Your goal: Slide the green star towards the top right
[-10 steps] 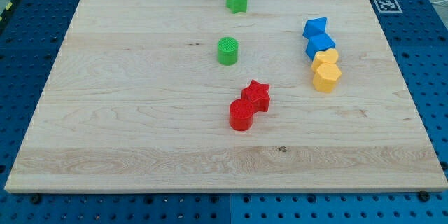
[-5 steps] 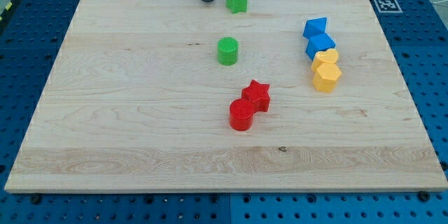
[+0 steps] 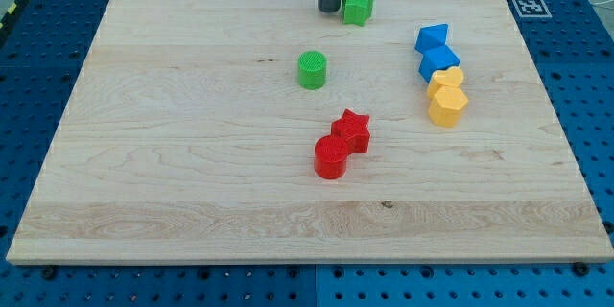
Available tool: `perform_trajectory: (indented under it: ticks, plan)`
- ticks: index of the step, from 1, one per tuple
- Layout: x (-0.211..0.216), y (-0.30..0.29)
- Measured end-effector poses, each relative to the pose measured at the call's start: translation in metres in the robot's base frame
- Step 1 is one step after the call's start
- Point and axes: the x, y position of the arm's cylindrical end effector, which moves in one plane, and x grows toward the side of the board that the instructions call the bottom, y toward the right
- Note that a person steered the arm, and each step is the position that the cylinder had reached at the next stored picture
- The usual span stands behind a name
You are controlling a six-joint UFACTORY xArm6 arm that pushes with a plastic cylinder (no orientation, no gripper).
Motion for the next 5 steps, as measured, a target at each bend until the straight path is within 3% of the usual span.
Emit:
perform_trajectory:
  ticks: [3, 5]
  plan:
    - [0.01, 0.122]
    - [0.01, 0.121]
